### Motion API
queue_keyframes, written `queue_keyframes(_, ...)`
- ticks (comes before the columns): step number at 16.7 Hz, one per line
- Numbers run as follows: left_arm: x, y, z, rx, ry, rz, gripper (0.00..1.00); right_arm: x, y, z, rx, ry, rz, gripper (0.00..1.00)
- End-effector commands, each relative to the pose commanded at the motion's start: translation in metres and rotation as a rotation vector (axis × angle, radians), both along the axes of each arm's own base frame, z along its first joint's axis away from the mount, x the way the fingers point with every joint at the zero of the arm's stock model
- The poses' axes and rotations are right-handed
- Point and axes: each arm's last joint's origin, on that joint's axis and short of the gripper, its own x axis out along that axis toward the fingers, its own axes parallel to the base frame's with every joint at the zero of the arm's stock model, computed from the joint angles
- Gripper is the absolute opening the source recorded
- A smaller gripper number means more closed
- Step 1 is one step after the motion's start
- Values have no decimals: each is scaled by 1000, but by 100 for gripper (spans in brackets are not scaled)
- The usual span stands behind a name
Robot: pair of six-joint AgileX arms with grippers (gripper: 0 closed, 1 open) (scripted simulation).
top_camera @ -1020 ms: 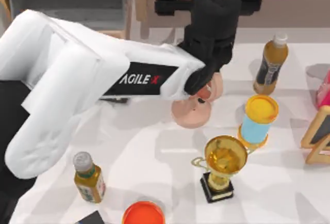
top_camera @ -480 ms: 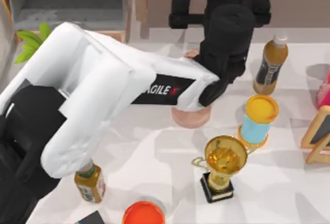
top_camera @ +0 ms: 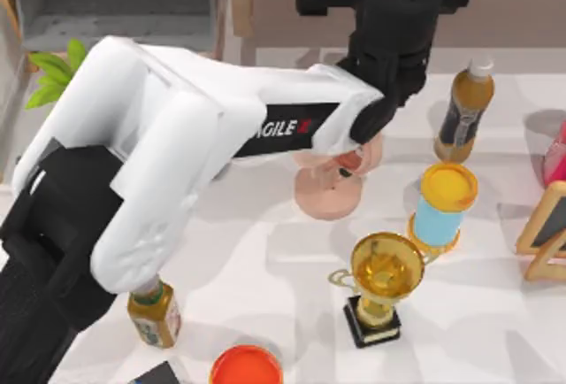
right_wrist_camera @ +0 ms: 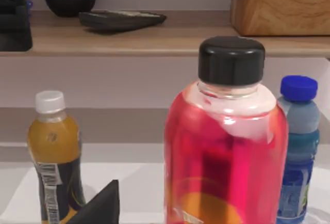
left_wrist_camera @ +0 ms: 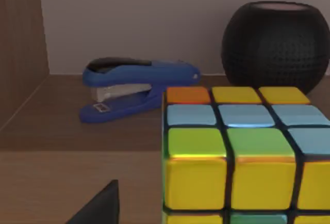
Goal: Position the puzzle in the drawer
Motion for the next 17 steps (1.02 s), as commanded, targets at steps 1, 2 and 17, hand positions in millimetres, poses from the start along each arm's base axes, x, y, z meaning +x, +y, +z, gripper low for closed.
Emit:
queue_keyframes(1, 7, 0, 0, 0, -1, 0, 100, 0, 0, 0, 0, 0, 0, 100)
queue_keyframes(2, 13, 1, -2, -1, -1, 1, 100, 0, 0, 0, 0, 0, 0, 100)
queue_keyframes(17, 25, 1, -13, 0, 4, 0, 40, 0, 0, 0, 0, 0, 0, 100)
